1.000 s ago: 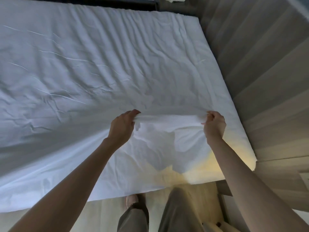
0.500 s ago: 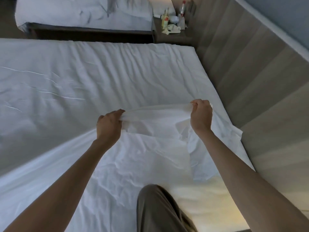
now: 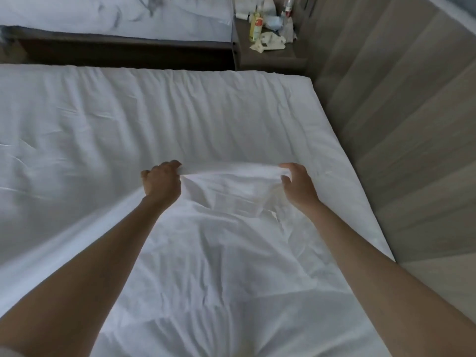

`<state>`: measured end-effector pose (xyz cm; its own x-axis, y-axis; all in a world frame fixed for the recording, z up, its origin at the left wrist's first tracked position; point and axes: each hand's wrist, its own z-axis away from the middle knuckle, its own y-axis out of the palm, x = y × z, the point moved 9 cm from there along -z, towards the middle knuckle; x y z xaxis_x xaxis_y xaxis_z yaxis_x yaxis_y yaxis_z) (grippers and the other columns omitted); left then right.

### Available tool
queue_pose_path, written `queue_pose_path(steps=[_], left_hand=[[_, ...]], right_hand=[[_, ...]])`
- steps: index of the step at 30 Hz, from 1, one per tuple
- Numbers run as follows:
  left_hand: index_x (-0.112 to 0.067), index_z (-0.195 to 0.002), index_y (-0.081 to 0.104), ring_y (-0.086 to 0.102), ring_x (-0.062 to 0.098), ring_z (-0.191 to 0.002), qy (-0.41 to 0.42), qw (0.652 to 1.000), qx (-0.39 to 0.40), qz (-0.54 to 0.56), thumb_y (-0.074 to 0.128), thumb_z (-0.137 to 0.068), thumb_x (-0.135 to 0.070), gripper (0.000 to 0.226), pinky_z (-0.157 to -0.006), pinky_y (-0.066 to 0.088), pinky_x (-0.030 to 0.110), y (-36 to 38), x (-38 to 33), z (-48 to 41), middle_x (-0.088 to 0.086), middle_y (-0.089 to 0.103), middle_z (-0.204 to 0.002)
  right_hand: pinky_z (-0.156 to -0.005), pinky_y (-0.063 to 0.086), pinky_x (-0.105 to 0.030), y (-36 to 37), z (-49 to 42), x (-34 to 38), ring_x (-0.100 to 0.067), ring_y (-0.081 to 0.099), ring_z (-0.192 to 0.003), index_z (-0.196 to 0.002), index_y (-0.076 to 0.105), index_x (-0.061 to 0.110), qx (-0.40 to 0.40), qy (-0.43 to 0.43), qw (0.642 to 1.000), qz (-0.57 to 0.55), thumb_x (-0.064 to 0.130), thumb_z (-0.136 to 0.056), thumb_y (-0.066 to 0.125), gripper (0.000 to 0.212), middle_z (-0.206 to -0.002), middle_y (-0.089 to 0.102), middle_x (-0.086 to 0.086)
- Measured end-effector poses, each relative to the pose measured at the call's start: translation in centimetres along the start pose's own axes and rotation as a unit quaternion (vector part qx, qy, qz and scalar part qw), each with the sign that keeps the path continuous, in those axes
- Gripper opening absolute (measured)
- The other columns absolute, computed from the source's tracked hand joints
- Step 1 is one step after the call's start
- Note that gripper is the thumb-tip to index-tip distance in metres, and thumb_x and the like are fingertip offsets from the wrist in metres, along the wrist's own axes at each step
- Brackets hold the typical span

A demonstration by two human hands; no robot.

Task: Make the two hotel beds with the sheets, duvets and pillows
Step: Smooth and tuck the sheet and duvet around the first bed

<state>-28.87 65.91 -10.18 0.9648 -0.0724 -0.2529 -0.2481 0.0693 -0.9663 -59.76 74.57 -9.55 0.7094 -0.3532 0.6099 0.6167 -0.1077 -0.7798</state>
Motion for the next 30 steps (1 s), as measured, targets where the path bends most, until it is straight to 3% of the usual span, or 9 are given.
queue_pose_path(steps=[2, 4, 8, 11, 14, 17, 23, 27, 30], left_hand=[[-0.018, -0.141, 0.043, 0.043, 0.031, -0.130, -0.013, 0.998, 0.066, 0.017, 0.049, -0.099, -0.025, 0.044, -0.108, 0.025, 0.046, 3.9, 0.5, -0.1, 0.011, 0.045, -0.144], [-0.014, -0.145, 0.037, 0.033, 0.032, -0.138, 0.033, 0.998, 0.048, 0.036, 0.058, -0.095, -0.024, 0.056, -0.110, 0.025, 0.052, 5.2, -0.6, 1.0, 0.012, 0.035, -0.151], [-0.008, -0.119, 0.058, 0.055, 0.036, -0.101, 0.167, 0.982, -0.044, 0.078, 0.073, -0.077, -0.006, 0.045, -0.076, 0.049, 0.046, 5.8, -4.3, 6.5, 0.015, 0.056, -0.120], [-0.013, -0.109, 0.061, 0.058, 0.031, -0.088, 0.184, 0.978, 0.032, 0.096, 0.075, -0.077, -0.011, 0.035, -0.067, 0.048, 0.040, 9.7, -5.0, 10.5, 0.009, 0.058, -0.106], [-0.019, -0.123, 0.060, 0.053, 0.034, -0.112, 0.155, 0.977, 0.129, 0.074, 0.067, -0.087, -0.020, 0.037, -0.081, 0.047, 0.046, 14.3, -3.9, 12.3, 0.009, 0.053, -0.129], [-0.032, -0.146, 0.038, 0.025, 0.031, -0.141, 0.110, 0.972, 0.205, 0.040, 0.049, -0.097, -0.036, 0.050, -0.106, 0.033, 0.049, 16.8, -2.3, 11.8, 0.004, 0.022, -0.158], [-0.038, -0.152, 0.013, -0.004, 0.033, -0.148, 0.054, 0.972, 0.227, 0.008, 0.043, -0.099, -0.043, 0.062, -0.116, 0.015, 0.057, 16.5, 0.1, 6.2, -0.002, 0.003, -0.163], [-0.034, -0.154, 0.007, -0.010, 0.034, -0.147, 0.065, 0.984, 0.148, 0.070, 0.052, -0.095, -0.038, 0.074, -0.116, 0.009, 0.059, 14.2, 0.1, 0.5, -0.004, -0.004, -0.162], [-0.033, -0.154, 0.004, -0.003, 0.038, -0.147, 0.080, 0.982, 0.143, 0.090, 0.049, -0.094, -0.041, 0.075, -0.119, -0.002, 0.051, 13.6, -0.7, -2.6, -0.004, -0.007, -0.162]], right_hand=[[-0.115, 0.025, -0.037, 2.2, 1.0, -1.9, -0.024, 0.033, -0.139, -0.144, 0.040, 0.017, 0.064, -0.024, 0.997, 0.022, 0.010, -0.099, 0.043, 0.045, -0.150, 0.037, -0.007], [-0.118, 0.015, -0.048, 3.3, 2.7, -4.6, -0.027, 0.019, -0.145, -0.149, 0.031, 0.026, 0.090, -0.007, 0.994, 0.063, 0.020, -0.101, 0.043, 0.050, -0.156, 0.027, -0.005], [-0.112, 0.005, -0.063, 3.7, 6.4, -9.3, -0.034, -0.006, -0.147, -0.150, 0.006, 0.048, 0.118, 0.061, 0.977, 0.168, 0.061, -0.085, 0.059, 0.085, -0.162, -0.007, 0.004], [-0.092, 0.040, -0.047, 2.6, 7.5, -10.7, -0.044, 0.024, -0.134, -0.150, 0.007, 0.046, 0.035, 0.081, 0.990, 0.114, 0.040, -0.083, 0.071, 0.094, -0.157, 0.006, -0.011], [-0.076, 0.040, -0.031, 1.4, 7.0, -12.1, -0.030, 0.051, -0.105, -0.151, 0.010, 0.040, -0.051, 0.114, 0.992, 0.019, 0.023, -0.084, 0.070, 0.092, -0.132, 0.043, -0.017], [-0.079, 0.041, -0.029, 2.0, 5.1, -12.5, -0.026, 0.061, -0.106, -0.151, 0.002, 0.045, -0.039, 0.152, 0.985, -0.066, 0.025, -0.086, 0.068, 0.094, -0.114, 0.063, -0.011], [-0.094, 0.052, -0.046, 3.2, -1.0, -10.5, -0.021, 0.047, -0.117, -0.151, 0.001, 0.046, -0.002, 0.142, 0.945, -0.295, 0.005, -0.095, 0.054, 0.087, -0.129, 0.033, -0.002], [-0.104, 0.045, -0.035, 1.8, -5.0, -9.2, -0.009, 0.045, -0.122, -0.146, -0.010, 0.054, -0.016, 0.135, 0.901, -0.412, -0.001, -0.097, 0.045, 0.091, -0.135, 0.032, 0.012], [-0.098, 0.046, -0.025, 1.9, -6.0, -8.2, -0.011, 0.044, -0.132, -0.146, -0.012, 0.053, -0.005, 0.100, 0.922, -0.374, -0.001, -0.095, 0.049, 0.096, -0.149, 0.034, 0.004]])
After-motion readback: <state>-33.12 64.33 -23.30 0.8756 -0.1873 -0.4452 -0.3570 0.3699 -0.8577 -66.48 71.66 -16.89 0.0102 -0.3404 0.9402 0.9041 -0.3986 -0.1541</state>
